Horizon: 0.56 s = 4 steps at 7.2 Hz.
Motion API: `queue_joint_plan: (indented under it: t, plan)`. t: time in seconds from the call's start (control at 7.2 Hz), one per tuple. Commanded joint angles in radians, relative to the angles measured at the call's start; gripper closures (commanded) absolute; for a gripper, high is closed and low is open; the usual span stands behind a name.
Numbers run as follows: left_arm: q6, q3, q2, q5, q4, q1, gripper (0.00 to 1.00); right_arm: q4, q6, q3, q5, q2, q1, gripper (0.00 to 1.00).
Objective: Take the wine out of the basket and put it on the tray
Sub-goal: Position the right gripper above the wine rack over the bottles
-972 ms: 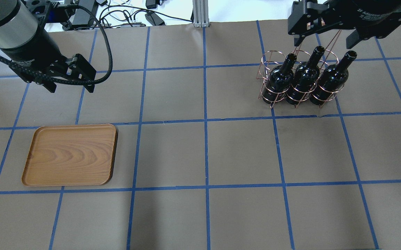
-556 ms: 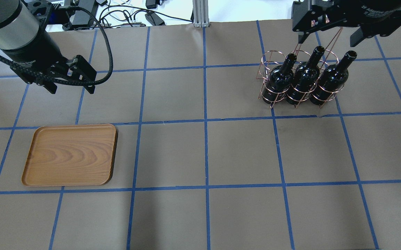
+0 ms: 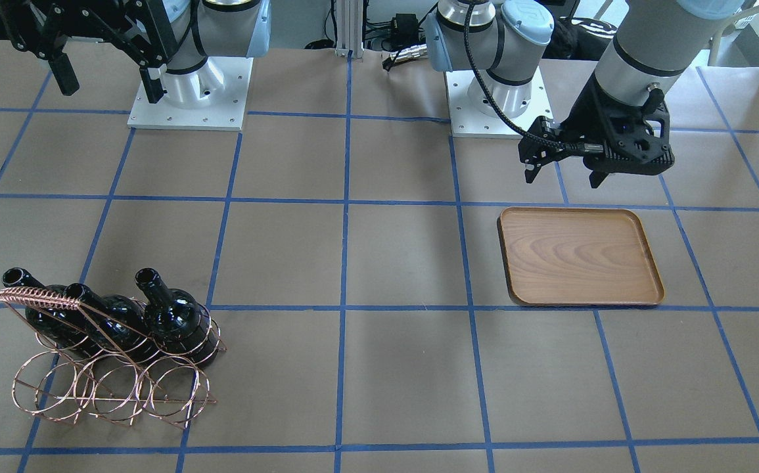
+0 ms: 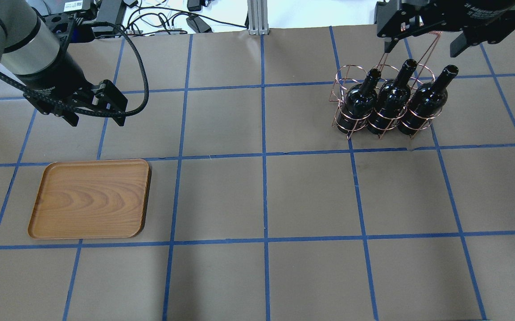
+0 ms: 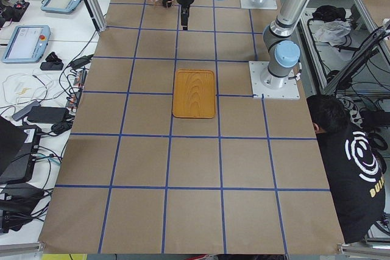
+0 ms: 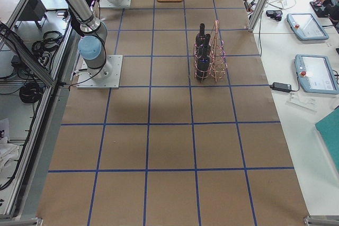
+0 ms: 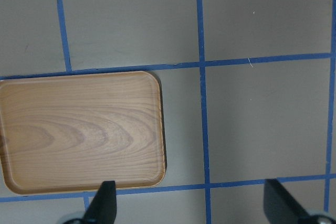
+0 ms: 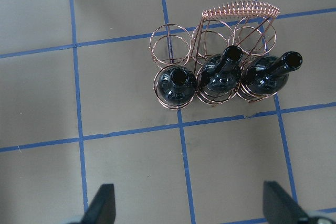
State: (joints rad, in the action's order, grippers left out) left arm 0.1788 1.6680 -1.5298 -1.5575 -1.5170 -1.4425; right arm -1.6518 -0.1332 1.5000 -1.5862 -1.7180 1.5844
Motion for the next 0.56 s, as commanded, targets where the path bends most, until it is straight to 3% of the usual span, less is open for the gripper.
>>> queue_joint_plan:
  t: [0.0,0.42]
  plan:
    - [0.001,0.007,0.002,0.001,0.044,0.005,0.00,0.007,0.009,0.000,-0.035,-0.003,-0.001,0.00]
    - [-0.001,-0.005,0.010,-0.004,0.049,0.005,0.00,0.009,0.004,-0.012,-0.023,0.006,0.000,0.00]
